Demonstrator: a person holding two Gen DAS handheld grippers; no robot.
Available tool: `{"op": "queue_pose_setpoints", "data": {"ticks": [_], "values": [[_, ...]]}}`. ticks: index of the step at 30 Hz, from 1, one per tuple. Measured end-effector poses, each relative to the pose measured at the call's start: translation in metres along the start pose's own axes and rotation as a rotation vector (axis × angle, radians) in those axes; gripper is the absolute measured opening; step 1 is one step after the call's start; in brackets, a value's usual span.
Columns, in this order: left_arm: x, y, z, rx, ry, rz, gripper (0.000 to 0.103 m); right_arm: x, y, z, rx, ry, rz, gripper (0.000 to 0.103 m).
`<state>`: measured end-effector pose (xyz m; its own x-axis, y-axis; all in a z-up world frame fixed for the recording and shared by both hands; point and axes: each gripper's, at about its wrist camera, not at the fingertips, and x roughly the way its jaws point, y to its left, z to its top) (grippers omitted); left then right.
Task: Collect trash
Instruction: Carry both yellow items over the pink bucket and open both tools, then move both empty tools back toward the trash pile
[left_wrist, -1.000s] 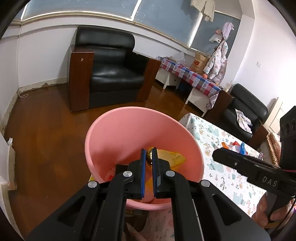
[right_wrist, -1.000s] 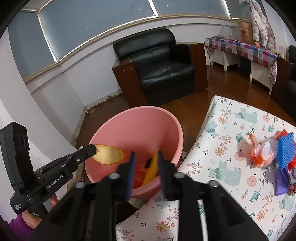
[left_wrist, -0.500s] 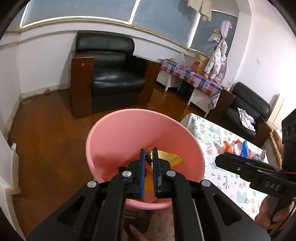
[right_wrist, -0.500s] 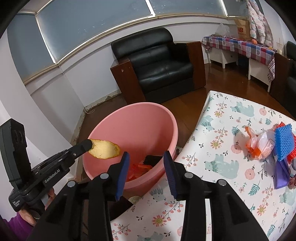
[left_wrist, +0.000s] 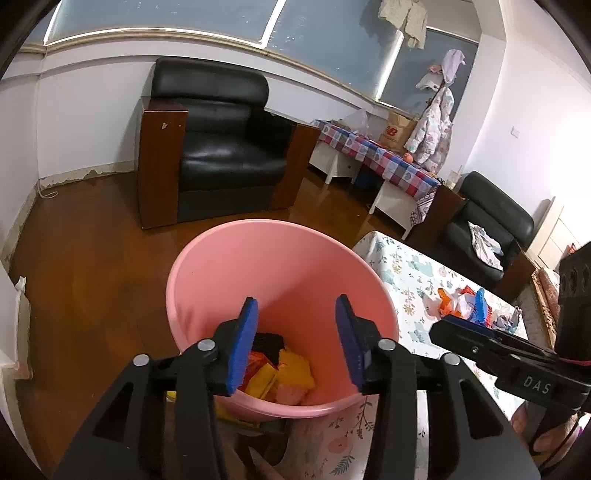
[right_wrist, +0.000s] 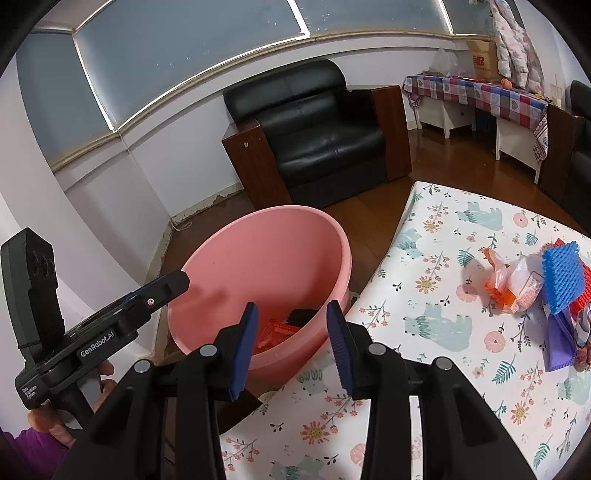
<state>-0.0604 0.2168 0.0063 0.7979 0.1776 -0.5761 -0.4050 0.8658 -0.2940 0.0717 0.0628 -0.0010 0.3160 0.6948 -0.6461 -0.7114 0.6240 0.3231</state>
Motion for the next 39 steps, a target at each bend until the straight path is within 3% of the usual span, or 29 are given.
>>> {"op": "queue_pose_setpoints", "data": {"ticks": [7,10,16,20,25,32,39], "values": [[0.0,-0.001,0.002,-0.023,0.013,-0.008,0.046,-0.011,-0.005,-0.003,0.008,-0.016,-0.008,0.038],[-0.003,-0.01,0.002,0.011,-0.004,-0.008,0.046,-0.021,-0.009,-0.005,0.011,-0.029,-0.016,0.038],[-0.018,-0.037,0.001,0.082,-0.104,-0.12,0.047,-0.048,-0.021,-0.014,0.013,-0.064,-0.053,0.038],[-0.013,-0.059,0.001,0.116,-0.065,-0.177,0.05,-0.072,-0.035,-0.023,0.03,-0.103,-0.095,0.038],[0.002,-0.094,-0.006,0.178,0.04,-0.216,0.05,-0.11,-0.064,-0.039,0.071,-0.157,-0.174,0.039],[0.015,-0.139,-0.018,0.278,0.071,-0.256,0.05,-0.157,-0.115,-0.061,0.159,-0.219,-0.298,0.042],[0.025,-0.17,-0.027,0.354,0.099,-0.311,0.05,-0.174,-0.148,-0.074,0.222,-0.239,-0.358,0.044]]}}
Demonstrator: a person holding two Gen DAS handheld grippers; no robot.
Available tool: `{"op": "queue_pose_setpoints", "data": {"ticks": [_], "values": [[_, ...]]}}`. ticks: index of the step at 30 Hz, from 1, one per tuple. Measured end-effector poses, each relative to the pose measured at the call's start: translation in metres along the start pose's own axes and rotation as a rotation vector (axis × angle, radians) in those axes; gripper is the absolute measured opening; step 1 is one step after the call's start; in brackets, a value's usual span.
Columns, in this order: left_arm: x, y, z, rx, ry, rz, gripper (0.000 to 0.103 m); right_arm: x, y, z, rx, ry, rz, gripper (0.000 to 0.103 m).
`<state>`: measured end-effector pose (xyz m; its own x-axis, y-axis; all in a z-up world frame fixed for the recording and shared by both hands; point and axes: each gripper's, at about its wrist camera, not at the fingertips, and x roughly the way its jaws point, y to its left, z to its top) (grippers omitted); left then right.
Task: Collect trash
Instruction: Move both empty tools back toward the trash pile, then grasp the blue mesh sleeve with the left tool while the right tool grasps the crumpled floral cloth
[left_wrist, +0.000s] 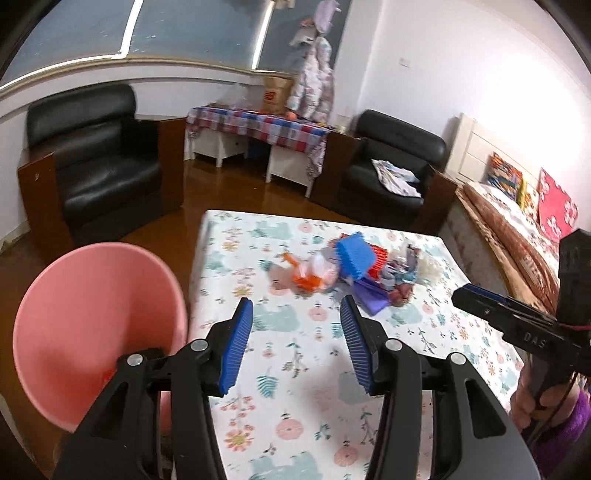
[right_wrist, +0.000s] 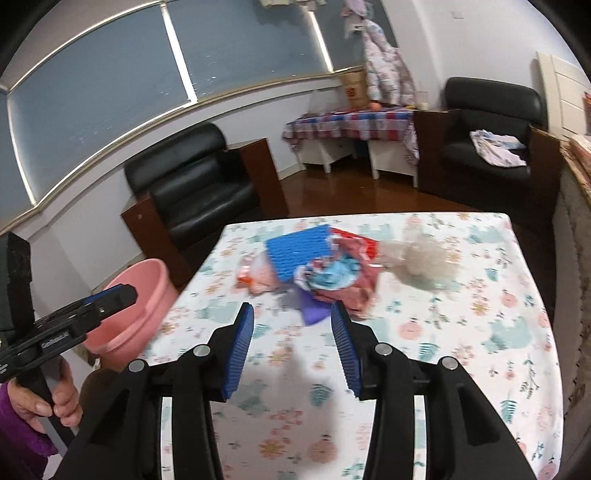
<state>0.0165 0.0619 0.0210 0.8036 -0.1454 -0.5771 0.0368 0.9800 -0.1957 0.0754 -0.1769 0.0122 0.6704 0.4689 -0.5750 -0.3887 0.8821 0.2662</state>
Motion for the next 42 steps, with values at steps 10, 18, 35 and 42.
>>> {"op": "queue_pose_setpoints", "data": {"ticks": [10,18,35,42], "values": [[0.031,-0.021,0.01,0.03,0.028,-0.022,0.05,0.019,-0.022,0.001,0.057,-0.01,-0.005,0.045],[0.049,-0.031,0.027,0.065,0.024,-0.017,0.05,0.051,-0.005,0.015,0.005,-0.038,-0.023,0.045],[0.131,-0.054,0.055,0.159,0.073,-0.002,0.05,0.08,-0.019,0.01,0.028,-0.027,-0.047,0.015],[0.152,-0.058,0.054,0.16,0.081,0.003,0.049,0.08,-0.029,0.012,0.069,-0.031,-0.017,0.015]]}}
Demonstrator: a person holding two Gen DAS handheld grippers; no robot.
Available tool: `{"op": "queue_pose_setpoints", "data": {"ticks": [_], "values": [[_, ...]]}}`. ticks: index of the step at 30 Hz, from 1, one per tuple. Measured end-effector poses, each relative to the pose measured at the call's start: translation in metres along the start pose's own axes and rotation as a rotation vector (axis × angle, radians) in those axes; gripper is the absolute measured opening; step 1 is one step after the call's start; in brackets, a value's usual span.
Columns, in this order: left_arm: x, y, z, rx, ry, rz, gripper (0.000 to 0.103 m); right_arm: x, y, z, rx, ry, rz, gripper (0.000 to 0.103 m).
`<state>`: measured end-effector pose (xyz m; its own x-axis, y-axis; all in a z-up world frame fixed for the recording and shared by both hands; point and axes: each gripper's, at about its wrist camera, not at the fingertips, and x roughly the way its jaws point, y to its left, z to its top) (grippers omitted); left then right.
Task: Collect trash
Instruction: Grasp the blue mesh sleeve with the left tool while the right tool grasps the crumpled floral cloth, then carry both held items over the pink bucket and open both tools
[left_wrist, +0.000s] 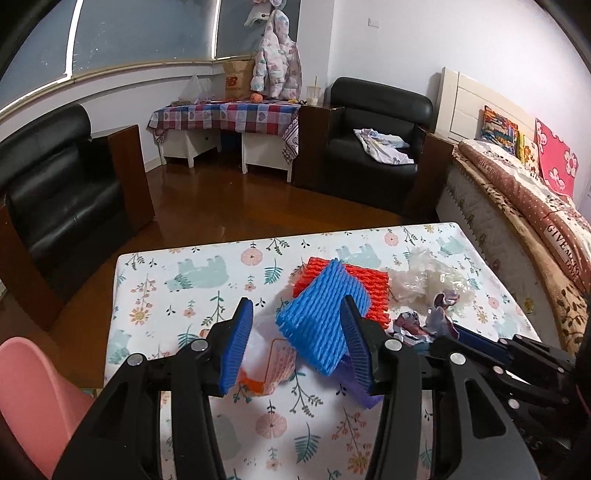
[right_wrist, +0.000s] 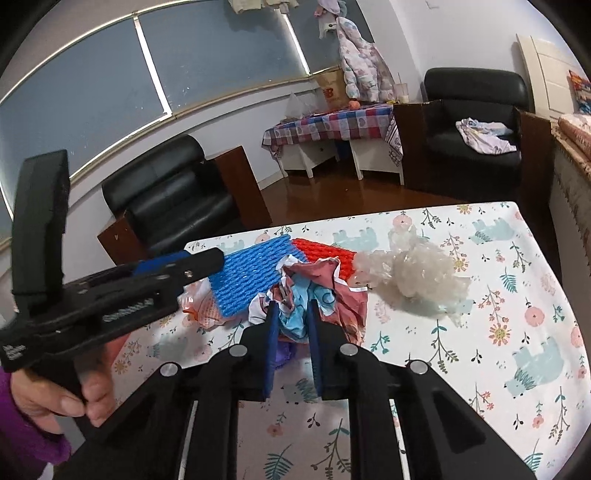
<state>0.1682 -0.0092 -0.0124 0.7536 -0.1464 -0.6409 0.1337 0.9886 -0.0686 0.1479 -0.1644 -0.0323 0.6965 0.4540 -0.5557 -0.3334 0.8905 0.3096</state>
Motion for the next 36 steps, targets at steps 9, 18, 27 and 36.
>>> {"op": "queue_pose_setpoints", "data": {"ticks": [9,18,27,36], "values": [[0.011,-0.004,-0.004,0.023,0.015,0.024,0.021,-0.001,-0.002,0.001,0.01,0.001,0.009,0.015],[-0.007,0.006,-0.004,-0.053,-0.023,-0.003,0.008,-0.001,-0.003,0.001,0.009,-0.001,0.009,0.015],[-0.053,0.016,-0.008,-0.124,-0.084,-0.024,0.007,-0.005,-0.006,0.002,0.023,-0.019,0.032,0.015],[-0.104,0.039,-0.024,-0.205,-0.134,0.006,0.007,-0.017,-0.002,0.003,0.012,-0.071,0.081,0.015]]}}
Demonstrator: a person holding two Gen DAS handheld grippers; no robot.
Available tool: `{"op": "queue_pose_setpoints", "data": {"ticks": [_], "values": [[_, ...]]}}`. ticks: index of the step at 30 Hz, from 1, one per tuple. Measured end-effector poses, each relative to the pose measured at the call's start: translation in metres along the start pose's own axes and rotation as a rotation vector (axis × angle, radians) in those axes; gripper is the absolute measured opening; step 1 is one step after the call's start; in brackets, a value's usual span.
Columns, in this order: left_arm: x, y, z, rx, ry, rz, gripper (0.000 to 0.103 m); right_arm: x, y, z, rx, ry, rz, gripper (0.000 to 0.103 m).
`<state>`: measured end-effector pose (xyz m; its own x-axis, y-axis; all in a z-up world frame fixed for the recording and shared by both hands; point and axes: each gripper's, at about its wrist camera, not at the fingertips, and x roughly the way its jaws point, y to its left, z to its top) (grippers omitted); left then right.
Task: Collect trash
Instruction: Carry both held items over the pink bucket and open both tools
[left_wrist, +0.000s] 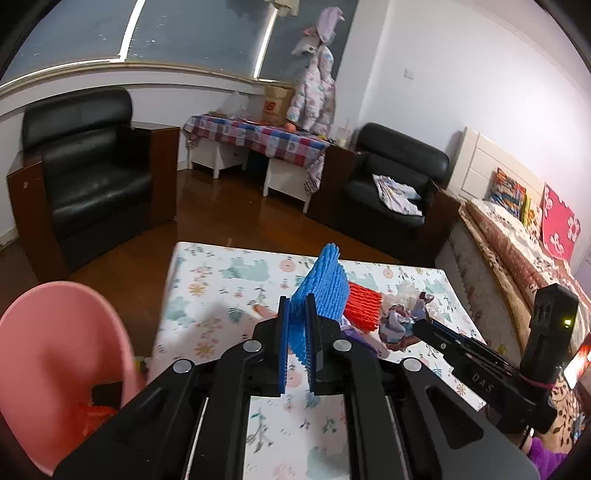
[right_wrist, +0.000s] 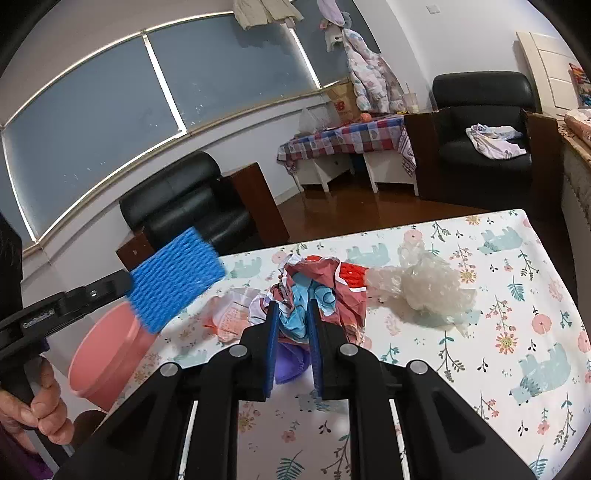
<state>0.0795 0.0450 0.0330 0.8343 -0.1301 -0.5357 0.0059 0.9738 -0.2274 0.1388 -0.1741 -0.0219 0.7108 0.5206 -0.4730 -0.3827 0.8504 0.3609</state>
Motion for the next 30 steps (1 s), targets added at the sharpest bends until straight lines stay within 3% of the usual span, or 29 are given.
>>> {"op": "queue_pose_setpoints", "data": {"ticks": [15,19,30], "values": [[-0.073,0.059,-0.02,-0.079,-0.084,0.154,0.007,-0.01,0.02,-0.004,-0.079,-0.042,0.01,0.015],[-0.091,0.077,-0.028,-0.091,-0.109,0.225,0.007,-0.009,0.031,-0.01,-0.115,-0.036,0.003,0.015],[-0.112,0.114,-0.05,-0.126,-0.123,0.35,0.007,-0.008,0.07,-0.02,-0.222,-0.054,-0.027,0.015]]}}
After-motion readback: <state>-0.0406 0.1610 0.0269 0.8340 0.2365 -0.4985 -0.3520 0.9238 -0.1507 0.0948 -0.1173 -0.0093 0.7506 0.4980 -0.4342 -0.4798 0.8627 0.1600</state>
